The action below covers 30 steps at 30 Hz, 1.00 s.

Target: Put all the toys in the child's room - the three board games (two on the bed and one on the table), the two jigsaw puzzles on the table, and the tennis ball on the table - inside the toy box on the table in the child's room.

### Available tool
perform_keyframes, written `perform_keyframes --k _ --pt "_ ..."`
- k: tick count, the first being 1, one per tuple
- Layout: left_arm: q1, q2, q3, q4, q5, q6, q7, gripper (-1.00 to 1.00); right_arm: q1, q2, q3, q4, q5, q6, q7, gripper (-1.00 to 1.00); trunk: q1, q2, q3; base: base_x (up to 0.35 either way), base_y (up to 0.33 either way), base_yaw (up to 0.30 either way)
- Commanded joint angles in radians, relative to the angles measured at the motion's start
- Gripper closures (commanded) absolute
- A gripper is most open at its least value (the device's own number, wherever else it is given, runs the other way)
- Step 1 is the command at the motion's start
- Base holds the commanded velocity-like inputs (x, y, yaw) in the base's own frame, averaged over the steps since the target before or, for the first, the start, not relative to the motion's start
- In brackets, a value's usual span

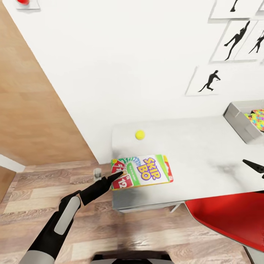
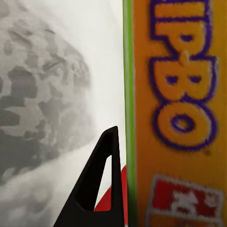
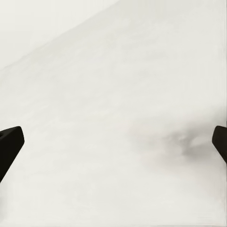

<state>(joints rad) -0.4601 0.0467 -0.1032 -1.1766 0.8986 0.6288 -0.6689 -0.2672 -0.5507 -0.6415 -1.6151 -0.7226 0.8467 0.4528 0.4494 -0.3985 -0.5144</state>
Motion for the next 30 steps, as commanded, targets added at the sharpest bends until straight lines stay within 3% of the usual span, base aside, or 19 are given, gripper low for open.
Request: perform_keyframes --k 1,10,11,14,21,25,26,30 --pt "0.001 0.001 -0.001 -0.004 0.008 0.006 0.002 1.0 -0.001 0.0 -0.001 0.0 0.001 0.006 0.004 -1.0 0.001 -0.002 0.0 0.0 0.0 -0.141" --pt "0.03 0.001 0.002 -0.09 0.005 0.007 0.007 1.0 0.001 0.0 0.0 0.0 0.001 0.006 0.006 -1.0 0.001 -0.002 0.015 0.0 -0.12 -0.14" --pt "0.042 0.001 0.002 -0.148 0.004 0.019 0.017 1.0 0.002 0.0 0.0 0.0 0.002 0.006 0.006 -1.0 0.001 -0.002 0.016 0.0 -0.188 -0.127" --pt "0.05 0.001 0.003 -0.167 0.004 0.029 0.021 1.0 0.002 0.0 0.001 0.0 0.002 0.006 0.006 -1.0 0.001 -0.002 0.021 0.0 -0.131 -0.124" --pt "0.07 -0.001 0.053 -0.213 0.003 0.047 0.034 1.0 0.002 0.0 0.002 0.0 0.002 0.006 0.006 -1.0 0.001 -0.002 0.032 0.0 -0.055 -0.12" --pt "0.076 -0.004 0.076 -0.252 0.006 0.053 0.087 1.0 0.002 0.001 0.002 0.0 0.002 0.006 0.006 -1.0 0.001 -0.002 0.039 0.0 -0.015 -0.118" --pt "0.08 -0.011 0.081 -0.294 0.008 0.058 0.148 1.0 0.002 0.0 0.002 0.0 0.002 0.006 0.006 -1.0 0.001 -0.002 0.04 0.0 -0.004 -0.118" --pt "0.079 -0.016 0.082 -0.311 0.01 0.071 0.192 1.0 0.002 0.001 0.002 0.0 0.002 0.006 0.006 -1.0 0.001 -0.002 0.047 0.0 -0.003 -0.118"
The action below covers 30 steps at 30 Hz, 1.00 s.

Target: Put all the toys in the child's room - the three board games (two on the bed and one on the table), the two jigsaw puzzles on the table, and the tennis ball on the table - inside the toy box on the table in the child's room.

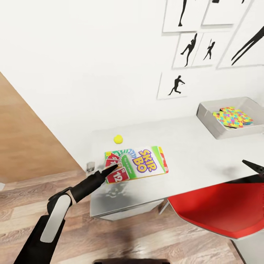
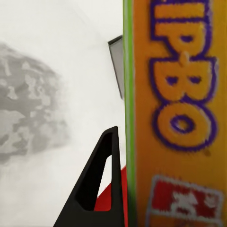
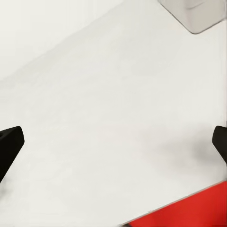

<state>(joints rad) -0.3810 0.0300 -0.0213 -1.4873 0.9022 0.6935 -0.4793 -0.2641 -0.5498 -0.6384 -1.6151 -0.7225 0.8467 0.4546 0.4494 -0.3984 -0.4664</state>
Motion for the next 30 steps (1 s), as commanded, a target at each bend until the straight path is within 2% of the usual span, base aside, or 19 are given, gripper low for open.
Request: perform_keyframes --k 1,2,4,5,9,15,21,30 --pt "-0.002 -0.004 0.001 -0.005 0.009 0.013 0.013 1.0 -0.001 0.0 -0.001 0.0 0.002 0.006 0.004 -1.0 0.001 -0.002 0.0 0.0 -0.002 -0.117" --pt "-0.008 -0.021 0.005 -0.015 0.018 0.025 0.037 1.0 -0.001 0.0 -0.001 0.0 0.002 0.006 0.004 -1.0 0.001 -0.002 0.002 0.0 -0.001 -0.116" --pt "-0.012 -0.026 0.006 -0.018 0.02 0.027 0.045 1.0 -0.001 -0.001 -0.001 0.0 0.002 0.006 0.004 -1.0 0.001 -0.002 0.005 0.0 -0.001 -0.116" --pt "-0.031 -0.035 0.007 -0.026 0.025 0.034 0.078 1.0 -0.001 0.0 -0.001 0.0 0.002 0.006 0.004 -1.0 0.001 -0.002 0.007 0.0 0.0 -0.115" --pt "-0.064 -0.045 0.005 -0.038 0.032 0.048 0.132 1.0 -0.001 -0.001 -0.001 0.0 0.002 0.006 0.004 -1.0 0.001 -0.002 0.013 0.0 0.0 -0.115" --pt "-0.11 -0.058 0.008 -0.057 0.071 0.086 0.193 1.0 -0.001 -0.001 -0.001 0.0 0.002 0.006 0.004 -1.0 0.001 -0.002 0.023 0.0 0.0 -0.114" --pt "-0.118 -0.06 0.014 -0.104 0.094 0.1 0.217 1.0 -0.001 0.0 -0.001 0.0 0.002 0.006 0.004 -1.0 0.001 -0.002 0.032 0.0 -0.057 -0.113" --pt "-0.12 -0.062 0.016 -0.116 0.099 0.102 0.223 1.0 -0.001 0.0 -0.002 0.0 0.002 0.006 0.004 -1.0 0.001 -0.002 0.042 0.0 -0.249 -0.051"
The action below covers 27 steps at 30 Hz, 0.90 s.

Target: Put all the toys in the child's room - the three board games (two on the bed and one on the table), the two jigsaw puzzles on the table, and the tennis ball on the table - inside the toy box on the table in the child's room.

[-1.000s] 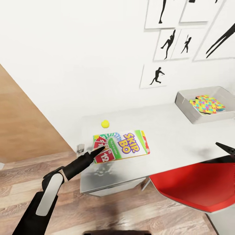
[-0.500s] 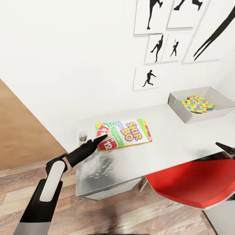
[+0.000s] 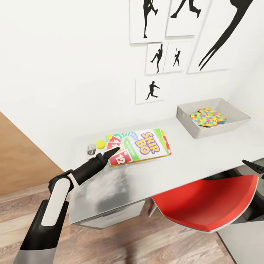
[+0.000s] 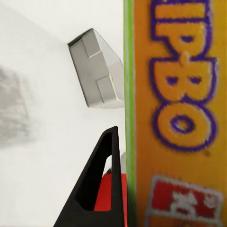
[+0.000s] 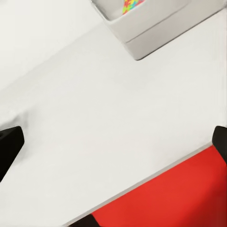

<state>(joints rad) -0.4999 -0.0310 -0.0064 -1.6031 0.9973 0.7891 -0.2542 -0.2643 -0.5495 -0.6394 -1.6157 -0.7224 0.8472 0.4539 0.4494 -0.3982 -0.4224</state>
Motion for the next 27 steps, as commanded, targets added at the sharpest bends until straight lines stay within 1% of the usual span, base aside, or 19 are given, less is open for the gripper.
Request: perform_keyframes --k 1,18,20,23,25,26,27 --pt "-0.001 -0.001 0.001 -0.001 0.004 0.006 -0.001 1.0 -0.001 0.0 -0.001 0.0 0.001 0.006 0.005 -1.0 0.001 -0.002 -0.001 0.0 -0.3 -0.015" --pt "-0.013 -0.001 0.003 -0.003 0.003 0.005 0.006 1.0 -0.001 0.0 0.0 0.0 0.001 0.006 0.006 -1.0 0.001 -0.002 0.001 0.015 -0.317 -0.003" --pt "-0.025 -0.001 0.003 -0.002 0.003 0.006 0.021 1.0 -0.001 0.0 0.0 0.0 0.001 0.006 0.006 -1.0 0.001 -0.002 0.001 0.09 -0.316 0.0" --pt "-0.056 0.0 0.003 -0.001 0.009 0.008 0.06 1.0 -0.001 0.001 0.001 0.0 0.001 0.006 0.006 -1.0 0.001 -0.002 0.001 0.114 -0.312 0.0" --pt "-0.082 0.0 0.003 -0.001 0.026 0.009 0.093 1.0 0.0 0.001 0.001 0.0 0.001 0.006 0.006 -1.0 0.001 -0.002 0.001 0.136 -0.306 0.0" --pt "-0.082 0.0 0.003 -0.001 0.026 0.009 0.093 1.0 0.0 0.001 0.001 0.0 0.001 0.006 0.006 -1.0 0.001 -0.002 0.001 0.14 -0.305 0.0" --pt "-0.097 0.001 0.003 0.0 0.037 0.01 0.112 1.0 0.0 0.002 0.001 0.0 0.001 0.006 0.006 -1.0 0.001 -0.002 0.001 0.146 -0.302 0.0"
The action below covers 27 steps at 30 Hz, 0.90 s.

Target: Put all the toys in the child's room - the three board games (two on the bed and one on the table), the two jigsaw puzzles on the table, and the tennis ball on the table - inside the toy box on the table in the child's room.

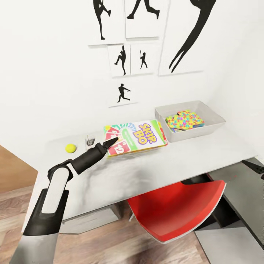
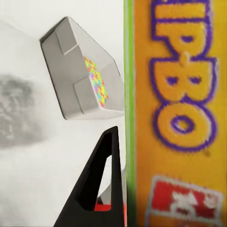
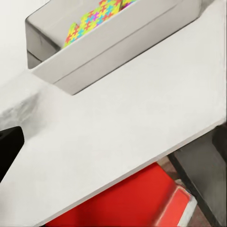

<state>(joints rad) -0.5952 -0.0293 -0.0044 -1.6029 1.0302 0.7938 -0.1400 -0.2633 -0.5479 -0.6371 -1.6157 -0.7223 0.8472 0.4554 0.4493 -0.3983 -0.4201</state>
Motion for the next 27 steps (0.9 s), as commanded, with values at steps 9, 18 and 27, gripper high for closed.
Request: perform_keyframes --k 9,18,27 --pt "-0.118 0.005 -0.001 0.02 0.093 0.009 0.15 1.0 -0.001 0.001 -0.001 0.0 0.001 0.006 0.005 -1.0 0.001 -0.002 -0.002 0.191 -0.27 0.0" --pt "-0.173 0.007 -0.003 0.034 0.12 0.011 0.197 1.0 -0.001 0.002 0.027 0.0 0.001 0.006 0.005 -1.0 0.001 -0.002 0.0 0.178 -0.115 -0.034" --pt "-0.182 0.003 -0.001 0.036 0.122 0.01 0.211 1.0 -0.001 0.002 0.054 0.0 0.001 0.006 0.005 -1.0 0.001 -0.002 0.007 0.03 -0.018 -0.083"
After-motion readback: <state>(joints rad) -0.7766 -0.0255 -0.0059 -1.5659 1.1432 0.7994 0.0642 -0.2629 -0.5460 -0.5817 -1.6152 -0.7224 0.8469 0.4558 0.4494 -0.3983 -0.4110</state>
